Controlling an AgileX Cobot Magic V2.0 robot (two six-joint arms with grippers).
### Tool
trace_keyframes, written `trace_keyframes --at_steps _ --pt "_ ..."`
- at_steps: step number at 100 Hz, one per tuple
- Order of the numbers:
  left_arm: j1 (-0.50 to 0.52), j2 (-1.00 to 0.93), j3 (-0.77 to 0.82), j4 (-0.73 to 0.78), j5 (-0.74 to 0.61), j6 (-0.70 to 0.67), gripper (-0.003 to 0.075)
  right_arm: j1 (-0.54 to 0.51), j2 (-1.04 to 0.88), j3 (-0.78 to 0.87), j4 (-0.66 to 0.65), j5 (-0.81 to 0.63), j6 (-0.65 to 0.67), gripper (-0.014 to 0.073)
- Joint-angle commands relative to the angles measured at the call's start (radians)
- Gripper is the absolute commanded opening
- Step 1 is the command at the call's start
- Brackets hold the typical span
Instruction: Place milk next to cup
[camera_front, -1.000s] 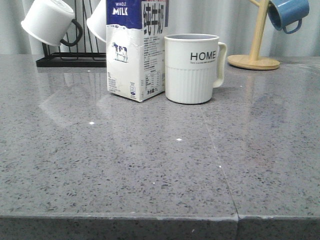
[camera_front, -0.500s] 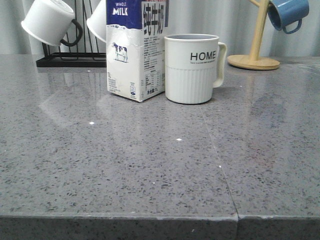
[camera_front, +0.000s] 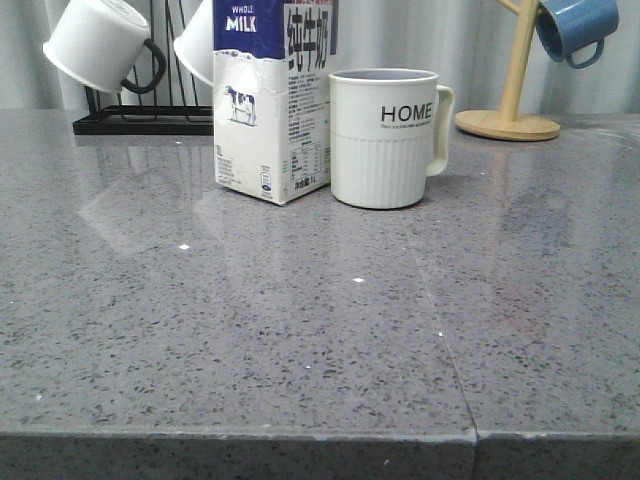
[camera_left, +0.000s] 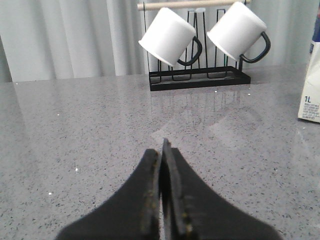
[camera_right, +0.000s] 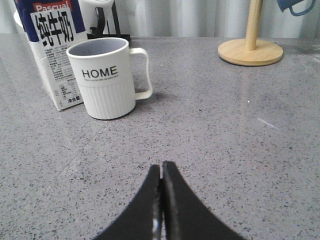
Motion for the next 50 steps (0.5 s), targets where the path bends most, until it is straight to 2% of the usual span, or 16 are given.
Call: trace_keyframes --at_steps 1,50 --pt "0.005 -0.030 0.062 -0.001 -0.072 0.000 -0.0020 -0.001 0.008 -0.028 -0.005 -0.073 -0.004 -0.0067" --pt "0.006 -0.030 0.062 -0.001 -0.064 0.000 -0.0020 -0.001 0.008 -0.028 -0.005 -0.073 -0.004 -0.0067"
